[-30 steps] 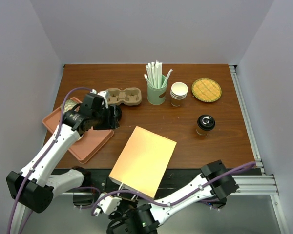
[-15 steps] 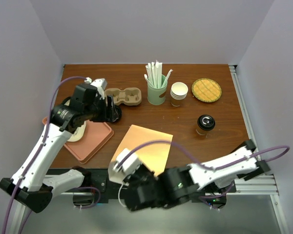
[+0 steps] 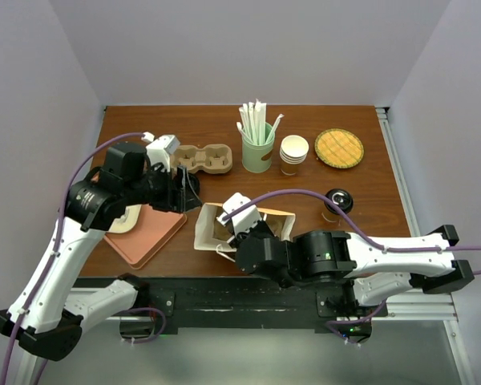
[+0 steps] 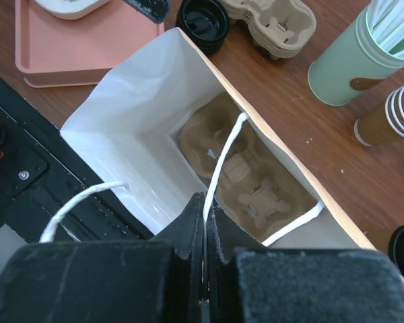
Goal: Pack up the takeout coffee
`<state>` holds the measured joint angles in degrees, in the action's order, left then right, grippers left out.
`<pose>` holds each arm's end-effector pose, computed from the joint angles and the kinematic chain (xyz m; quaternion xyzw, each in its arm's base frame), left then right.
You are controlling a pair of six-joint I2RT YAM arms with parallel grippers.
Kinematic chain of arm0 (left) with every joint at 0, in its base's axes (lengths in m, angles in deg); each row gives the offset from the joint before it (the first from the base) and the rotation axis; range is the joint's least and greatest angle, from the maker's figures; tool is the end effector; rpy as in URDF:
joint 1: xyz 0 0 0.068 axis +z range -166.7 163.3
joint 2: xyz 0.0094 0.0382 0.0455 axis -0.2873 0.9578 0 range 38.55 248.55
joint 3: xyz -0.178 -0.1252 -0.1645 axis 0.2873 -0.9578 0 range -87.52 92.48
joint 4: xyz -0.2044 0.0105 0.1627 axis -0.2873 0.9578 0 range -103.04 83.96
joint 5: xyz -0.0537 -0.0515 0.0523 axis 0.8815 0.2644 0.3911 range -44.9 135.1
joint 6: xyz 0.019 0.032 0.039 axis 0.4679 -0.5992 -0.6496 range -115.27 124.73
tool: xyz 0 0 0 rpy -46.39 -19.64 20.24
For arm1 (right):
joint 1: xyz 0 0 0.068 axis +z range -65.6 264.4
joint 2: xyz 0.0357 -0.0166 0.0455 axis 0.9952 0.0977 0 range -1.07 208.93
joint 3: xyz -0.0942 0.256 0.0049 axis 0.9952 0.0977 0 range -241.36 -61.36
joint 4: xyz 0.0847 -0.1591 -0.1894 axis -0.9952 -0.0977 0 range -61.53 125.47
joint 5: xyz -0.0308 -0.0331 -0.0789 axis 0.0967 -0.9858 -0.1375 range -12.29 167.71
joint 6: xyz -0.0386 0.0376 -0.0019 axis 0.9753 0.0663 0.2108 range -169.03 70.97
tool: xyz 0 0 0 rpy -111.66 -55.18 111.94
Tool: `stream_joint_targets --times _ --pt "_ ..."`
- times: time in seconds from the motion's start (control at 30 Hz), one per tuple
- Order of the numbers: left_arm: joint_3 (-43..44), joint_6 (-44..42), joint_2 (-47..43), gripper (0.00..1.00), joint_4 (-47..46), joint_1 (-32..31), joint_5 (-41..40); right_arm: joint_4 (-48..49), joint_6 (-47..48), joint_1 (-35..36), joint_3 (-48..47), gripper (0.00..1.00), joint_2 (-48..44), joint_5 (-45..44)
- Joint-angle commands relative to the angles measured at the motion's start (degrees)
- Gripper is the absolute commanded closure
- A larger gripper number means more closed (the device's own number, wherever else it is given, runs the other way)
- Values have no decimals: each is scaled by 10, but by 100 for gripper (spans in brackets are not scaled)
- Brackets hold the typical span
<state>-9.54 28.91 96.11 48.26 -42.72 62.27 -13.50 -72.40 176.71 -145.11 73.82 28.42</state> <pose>0.1470 -0.0835 0.4073 0.0764 0.8982 -0.2973 0.3146 0.0165 0.2592 0.4028 -0.3215 0.7790 0.1233 0.5241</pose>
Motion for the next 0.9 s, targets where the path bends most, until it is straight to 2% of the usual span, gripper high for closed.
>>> stream_joint_targets --times 0.0,0.13,0.33,0.47,0.57,0.77,0.87 --pt "12 -8 -20 31 14 -3 94 31 32 -6 -4 100 2 12" --pt "1 -3 -37 31 37 -3 100 53 40 -10 2 100 3 10" --pt "-33 2 -44 31 12 -3 115 64 67 -21 -1 100 -1 14" --pt "-110 14 -53 32 -21 -4 147 63 76 -23 3 100 -4 16" --pt "-121 28 -60 33 -48 -10 137 51 73 -23 -5 100 -1 18" --pt "-107 34 -40 43 -68 -25 125 56 75 -24 -5 100 -10 13" --pt "-103 31 -27 53 -73 -35 116 59 80 -23 -7 100 -10 10"
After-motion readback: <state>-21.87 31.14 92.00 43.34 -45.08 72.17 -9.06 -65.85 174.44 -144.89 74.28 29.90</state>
